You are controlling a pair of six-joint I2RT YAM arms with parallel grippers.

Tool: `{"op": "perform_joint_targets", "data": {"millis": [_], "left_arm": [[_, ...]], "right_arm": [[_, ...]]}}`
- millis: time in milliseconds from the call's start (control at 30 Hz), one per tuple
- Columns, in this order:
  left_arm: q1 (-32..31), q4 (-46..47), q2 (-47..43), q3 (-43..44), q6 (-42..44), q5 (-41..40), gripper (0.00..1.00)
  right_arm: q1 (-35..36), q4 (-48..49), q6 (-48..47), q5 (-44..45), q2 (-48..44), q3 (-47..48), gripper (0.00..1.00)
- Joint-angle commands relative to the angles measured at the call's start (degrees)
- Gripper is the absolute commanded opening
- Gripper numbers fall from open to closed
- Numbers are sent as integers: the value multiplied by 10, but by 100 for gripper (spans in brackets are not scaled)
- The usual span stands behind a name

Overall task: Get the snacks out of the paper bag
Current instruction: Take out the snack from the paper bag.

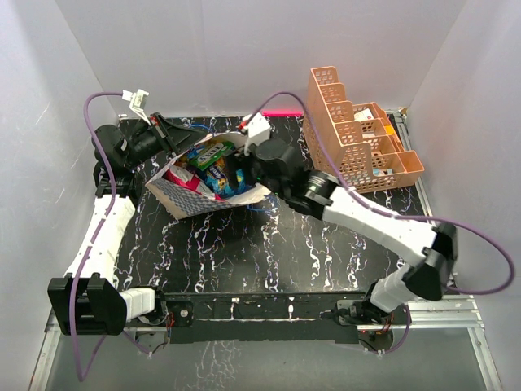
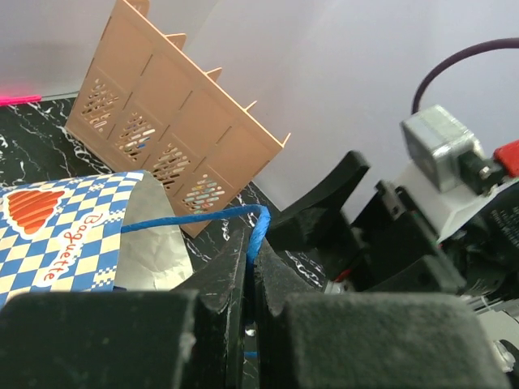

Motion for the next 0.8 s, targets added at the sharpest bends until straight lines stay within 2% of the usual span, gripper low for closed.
{"op": "perform_joint_targets", "data": {"millis": [0, 67, 167, 367, 600, 767], "left_arm": [[-4, -30, -20, 36, 23, -1, 0], [-3, -35, -21, 35, 27, -4, 0], [-5, -35, -24, 31, 24, -6, 0], [-5, -47, -26, 29, 29, -13, 0], [-6, -39, -20, 29, 16, -15, 0], [-6, -24, -21, 28, -1, -12, 0]], "right_arm": [[-1, 157, 2, -96, 72, 26, 76], [-2, 200, 1, -122, 101, 30, 74], [-2, 207, -27, -181, 141, 51, 73], [4, 258, -55, -305, 147, 13, 73], [8, 309, -33, -344, 153, -8, 73], [11, 300, -33, -310, 193, 26, 73]]}}
